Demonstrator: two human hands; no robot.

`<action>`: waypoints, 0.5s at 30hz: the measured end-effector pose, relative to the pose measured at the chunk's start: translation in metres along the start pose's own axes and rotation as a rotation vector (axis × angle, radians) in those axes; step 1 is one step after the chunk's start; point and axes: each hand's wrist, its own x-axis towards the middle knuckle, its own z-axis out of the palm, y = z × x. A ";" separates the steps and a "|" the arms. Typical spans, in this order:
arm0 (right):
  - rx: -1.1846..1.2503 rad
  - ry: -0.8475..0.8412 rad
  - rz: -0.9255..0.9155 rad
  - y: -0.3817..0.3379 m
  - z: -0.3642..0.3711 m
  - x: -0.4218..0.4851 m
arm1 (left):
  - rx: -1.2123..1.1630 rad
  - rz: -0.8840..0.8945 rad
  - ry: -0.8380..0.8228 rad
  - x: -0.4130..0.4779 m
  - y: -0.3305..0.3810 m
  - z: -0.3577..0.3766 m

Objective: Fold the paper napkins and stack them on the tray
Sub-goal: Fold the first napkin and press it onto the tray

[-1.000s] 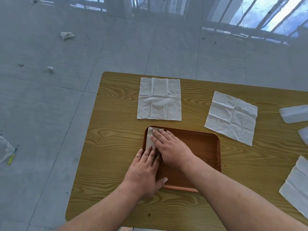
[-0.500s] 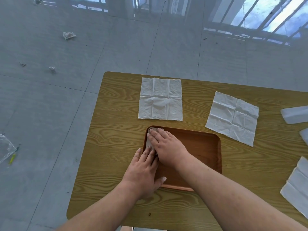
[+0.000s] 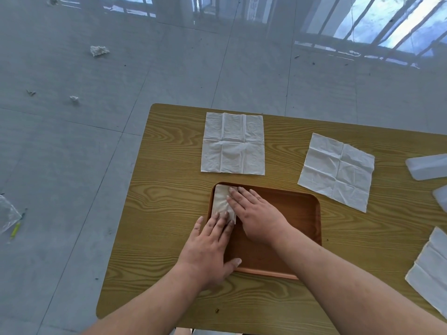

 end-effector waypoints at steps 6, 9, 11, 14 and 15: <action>-0.026 0.027 -0.036 0.003 -0.005 -0.001 | -0.011 0.001 0.000 0.001 0.001 -0.002; -0.023 0.014 -0.064 0.007 -0.006 -0.008 | -0.017 0.002 0.000 0.003 0.001 -0.003; -0.020 -0.024 -0.073 0.010 -0.005 -0.010 | -0.017 0.000 0.002 0.004 0.001 -0.003; -0.008 -0.025 -0.073 0.012 -0.004 -0.009 | -0.011 0.002 0.012 0.003 -0.001 -0.001; -0.004 -0.023 -0.072 0.013 -0.004 -0.010 | -0.006 0.004 0.016 0.002 -0.001 -0.001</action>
